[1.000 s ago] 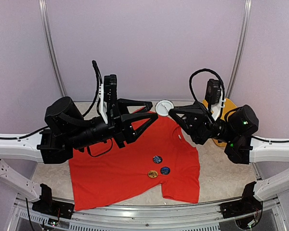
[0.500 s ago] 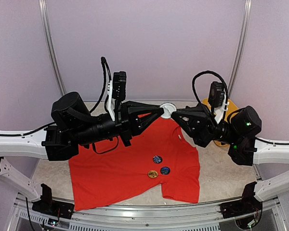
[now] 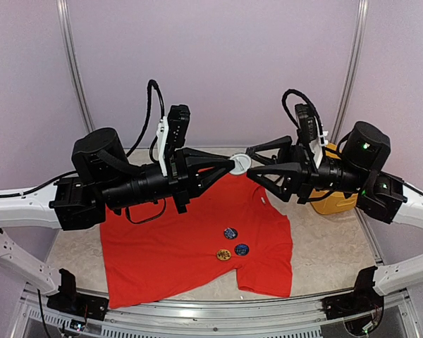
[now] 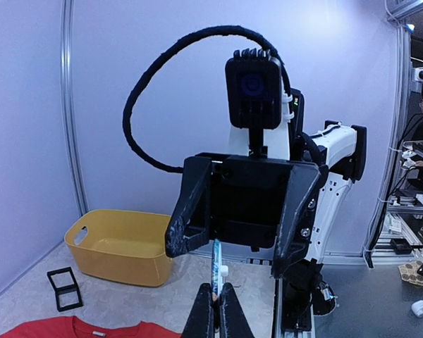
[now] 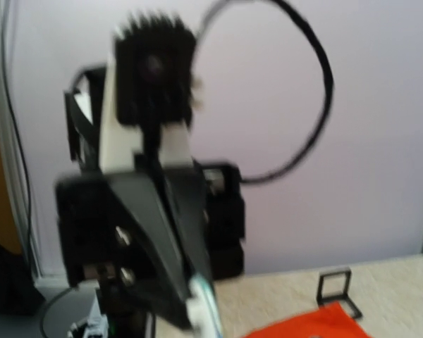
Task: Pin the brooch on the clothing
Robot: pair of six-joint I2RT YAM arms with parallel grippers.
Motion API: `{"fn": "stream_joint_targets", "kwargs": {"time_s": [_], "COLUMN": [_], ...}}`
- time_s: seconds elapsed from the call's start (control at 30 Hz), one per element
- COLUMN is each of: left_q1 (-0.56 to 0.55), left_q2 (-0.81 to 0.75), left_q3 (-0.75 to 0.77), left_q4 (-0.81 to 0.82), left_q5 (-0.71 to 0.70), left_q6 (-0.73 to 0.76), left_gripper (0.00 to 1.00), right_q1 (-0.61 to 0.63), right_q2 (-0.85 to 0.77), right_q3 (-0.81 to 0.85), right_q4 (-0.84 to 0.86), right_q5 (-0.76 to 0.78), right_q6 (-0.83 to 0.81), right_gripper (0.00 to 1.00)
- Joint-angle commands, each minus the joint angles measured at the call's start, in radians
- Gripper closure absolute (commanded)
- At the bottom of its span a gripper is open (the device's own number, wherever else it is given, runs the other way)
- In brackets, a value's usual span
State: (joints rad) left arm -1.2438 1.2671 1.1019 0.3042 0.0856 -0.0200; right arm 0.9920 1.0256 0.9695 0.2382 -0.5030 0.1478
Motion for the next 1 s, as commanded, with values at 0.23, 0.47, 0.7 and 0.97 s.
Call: {"fn": "stream_joint_targets", "kwargs": {"time_s": [0.23, 0.47, 0.7, 0.97], "left_q1": [-0.005, -0.011, -0.014, -0.062], "left_q2": [0.016, 0.023, 0.028, 0.045], "left_q3": [0.057, 0.055, 0.062, 0.093], "left_q4": [-0.042, -0.053, -0.076, -0.200], "left_q5": [0.033, 0.080, 0.133, 0.235], "left_q6": [0.018, 0.053, 0.083, 0.219], "left_gripper": [1.00, 1.00, 1.00, 1.00], "right_q1": [-0.007, -0.013, -0.034, -0.064], "right_q2": [0.001, 0.017, 0.019, 0.044], "right_q3": [0.009, 0.015, 0.010, 0.035], "right_q4": [-0.085, -0.067, -0.071, -0.169], "right_q5": [0.018, -0.003, -0.008, 0.079], "right_q6": [-0.001, 0.040, 0.077, 0.132], "right_gripper": [0.51, 0.65, 0.75, 0.81]}}
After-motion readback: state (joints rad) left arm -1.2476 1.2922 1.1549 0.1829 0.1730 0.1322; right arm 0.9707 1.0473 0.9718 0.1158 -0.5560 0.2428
